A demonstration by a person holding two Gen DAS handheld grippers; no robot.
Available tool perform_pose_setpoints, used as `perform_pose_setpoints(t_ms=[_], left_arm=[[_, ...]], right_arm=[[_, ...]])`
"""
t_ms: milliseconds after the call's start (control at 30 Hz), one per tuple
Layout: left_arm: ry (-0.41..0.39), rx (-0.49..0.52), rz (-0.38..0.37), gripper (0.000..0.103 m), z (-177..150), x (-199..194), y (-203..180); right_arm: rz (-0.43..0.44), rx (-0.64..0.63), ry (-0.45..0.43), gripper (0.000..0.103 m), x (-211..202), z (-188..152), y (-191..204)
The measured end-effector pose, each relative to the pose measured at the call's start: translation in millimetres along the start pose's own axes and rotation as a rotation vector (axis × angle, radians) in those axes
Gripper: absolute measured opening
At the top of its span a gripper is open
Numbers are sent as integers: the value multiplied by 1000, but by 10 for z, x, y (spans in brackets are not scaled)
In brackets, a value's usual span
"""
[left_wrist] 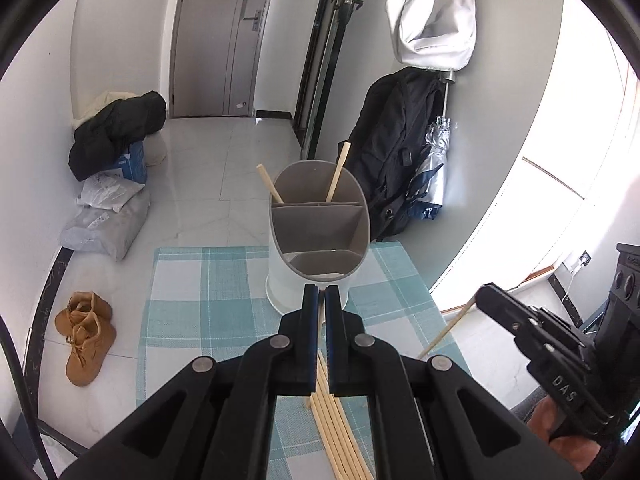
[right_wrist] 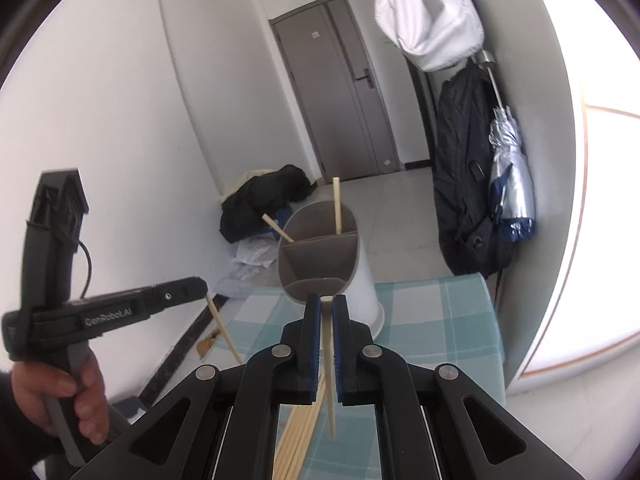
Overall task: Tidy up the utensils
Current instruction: 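Lower the right gripper's chopstick into the holder and open while the left gripper does the same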
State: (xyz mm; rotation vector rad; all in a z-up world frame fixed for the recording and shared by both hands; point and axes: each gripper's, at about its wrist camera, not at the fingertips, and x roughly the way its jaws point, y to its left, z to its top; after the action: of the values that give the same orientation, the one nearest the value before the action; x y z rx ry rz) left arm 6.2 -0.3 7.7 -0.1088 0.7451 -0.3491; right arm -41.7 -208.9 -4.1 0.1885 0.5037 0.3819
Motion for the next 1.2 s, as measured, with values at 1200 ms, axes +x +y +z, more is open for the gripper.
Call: perform_pose_setpoints(t_ms=[1200], left_arm=[[-69, -56, -87, 0, 1531, -410, 33]], right_arm=[[40, -125, -107, 5, 289, 1718, 218]])
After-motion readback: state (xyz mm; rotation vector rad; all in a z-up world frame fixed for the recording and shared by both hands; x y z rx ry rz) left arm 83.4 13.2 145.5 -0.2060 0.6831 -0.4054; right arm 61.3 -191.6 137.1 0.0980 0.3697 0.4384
